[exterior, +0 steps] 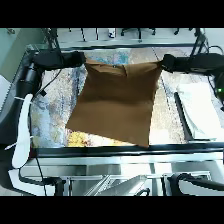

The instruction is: Fold the shirts.

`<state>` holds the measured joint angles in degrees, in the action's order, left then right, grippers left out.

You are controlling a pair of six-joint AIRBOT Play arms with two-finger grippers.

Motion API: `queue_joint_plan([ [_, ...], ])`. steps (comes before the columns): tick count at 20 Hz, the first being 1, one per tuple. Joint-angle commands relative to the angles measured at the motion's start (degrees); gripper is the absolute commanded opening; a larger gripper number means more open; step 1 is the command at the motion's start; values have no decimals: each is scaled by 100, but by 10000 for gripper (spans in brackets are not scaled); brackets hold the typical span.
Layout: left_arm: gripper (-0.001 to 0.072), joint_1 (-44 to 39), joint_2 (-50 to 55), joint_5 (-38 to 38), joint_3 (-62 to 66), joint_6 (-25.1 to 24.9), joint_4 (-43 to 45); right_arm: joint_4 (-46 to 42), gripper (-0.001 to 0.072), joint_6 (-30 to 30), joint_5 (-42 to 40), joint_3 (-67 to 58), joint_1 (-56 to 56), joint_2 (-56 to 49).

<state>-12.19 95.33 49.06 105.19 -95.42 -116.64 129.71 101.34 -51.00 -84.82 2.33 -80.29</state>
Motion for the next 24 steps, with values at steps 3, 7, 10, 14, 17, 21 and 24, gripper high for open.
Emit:
queue_joint_plan([
  [3, 597, 212, 299, 1499, 160, 107, -4, -380, 21, -35, -133, 114, -4, -533],
  [7, 597, 767, 190, 3388, -212, 306, 2, -824, 21, -203, -369, 114, 0, -1047],
  [10, 597, 925, -485, 3445, -1836, 428, -50, -1040, 21, -286, -402, 114, 7, -1373],
  [14, 597, 459, -1637, 1685, -4730, 520, -815, -1080, 22, -286, -404, 114, 7, -1587],
  [17, 597, -293, -2039, 190, -6227, 702, -1414, -1078, 21, -282, -411, 114, 7, -1591],
  [21, 597, -1047, -1849, -1073, -6671, 774, -1849, -1080, 22, -282, -472, 114, 7, -1591],
  [24, 597, -1110, -1419, -1220, -6321, 789, -1840, -1082, 22, -282, -501, 114, 7, -1591],
])
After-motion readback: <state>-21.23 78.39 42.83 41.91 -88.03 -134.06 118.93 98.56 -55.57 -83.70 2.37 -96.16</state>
